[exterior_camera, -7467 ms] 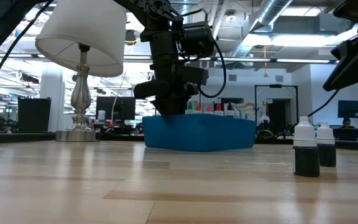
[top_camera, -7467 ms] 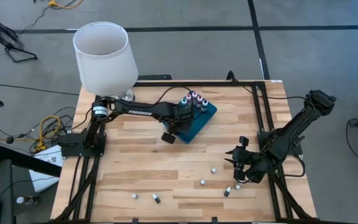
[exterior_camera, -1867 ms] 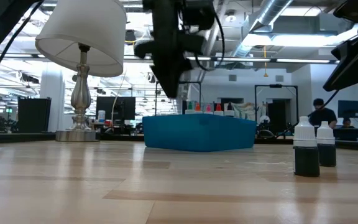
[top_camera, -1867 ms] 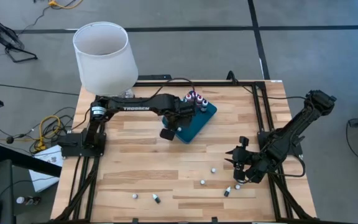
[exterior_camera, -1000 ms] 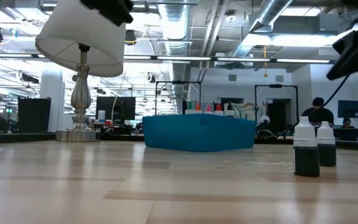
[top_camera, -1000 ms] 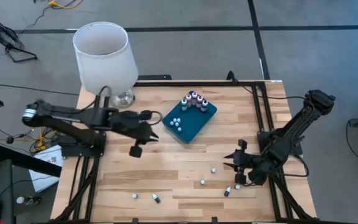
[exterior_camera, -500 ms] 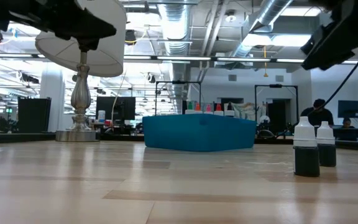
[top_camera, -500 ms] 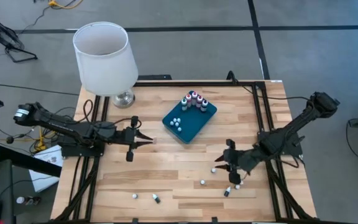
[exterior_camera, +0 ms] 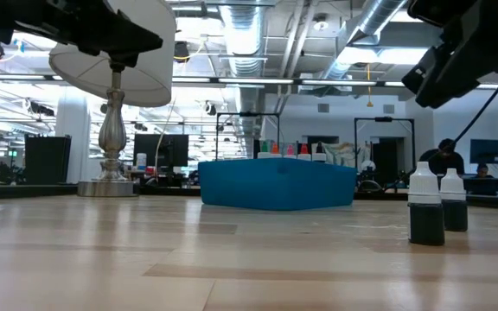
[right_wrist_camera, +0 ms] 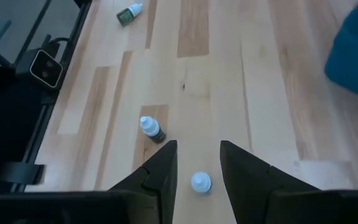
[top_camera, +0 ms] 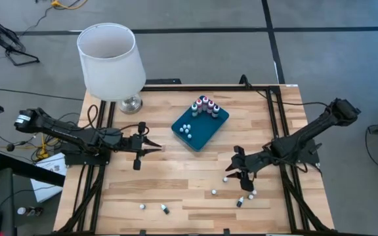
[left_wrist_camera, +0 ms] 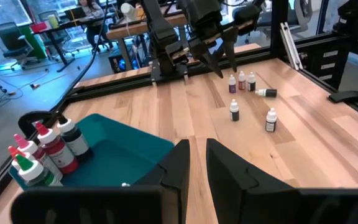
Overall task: Pick & Place food coloring
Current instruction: Put the small green food coloring bottle into the blue container
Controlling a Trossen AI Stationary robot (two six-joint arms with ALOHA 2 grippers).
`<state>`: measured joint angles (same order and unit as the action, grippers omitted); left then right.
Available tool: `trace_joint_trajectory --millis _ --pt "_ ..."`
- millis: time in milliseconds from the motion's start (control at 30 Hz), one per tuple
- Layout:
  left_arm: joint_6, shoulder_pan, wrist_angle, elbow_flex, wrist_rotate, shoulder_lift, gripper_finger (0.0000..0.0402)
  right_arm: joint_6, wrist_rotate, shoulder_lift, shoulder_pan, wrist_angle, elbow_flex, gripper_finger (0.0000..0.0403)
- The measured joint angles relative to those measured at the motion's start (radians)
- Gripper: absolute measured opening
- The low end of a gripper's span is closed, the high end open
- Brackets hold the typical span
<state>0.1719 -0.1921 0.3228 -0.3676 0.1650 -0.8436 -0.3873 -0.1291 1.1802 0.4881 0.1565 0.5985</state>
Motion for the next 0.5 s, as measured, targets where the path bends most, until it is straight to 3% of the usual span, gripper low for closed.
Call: trace_joint_trajectory --millis 167,500 --pt "0.000 0.000 -0.006 0.000 0.000 0.000 0.0045 0.080 0.013 0.074 0.001 -0.018 0.002 0.0119" --pt "0.000 0.000 -0.019 0.000 0.000 -0.001 0.0045 0.082 0.063 0.204 -0.015 -0.026 0.001 0.0139"
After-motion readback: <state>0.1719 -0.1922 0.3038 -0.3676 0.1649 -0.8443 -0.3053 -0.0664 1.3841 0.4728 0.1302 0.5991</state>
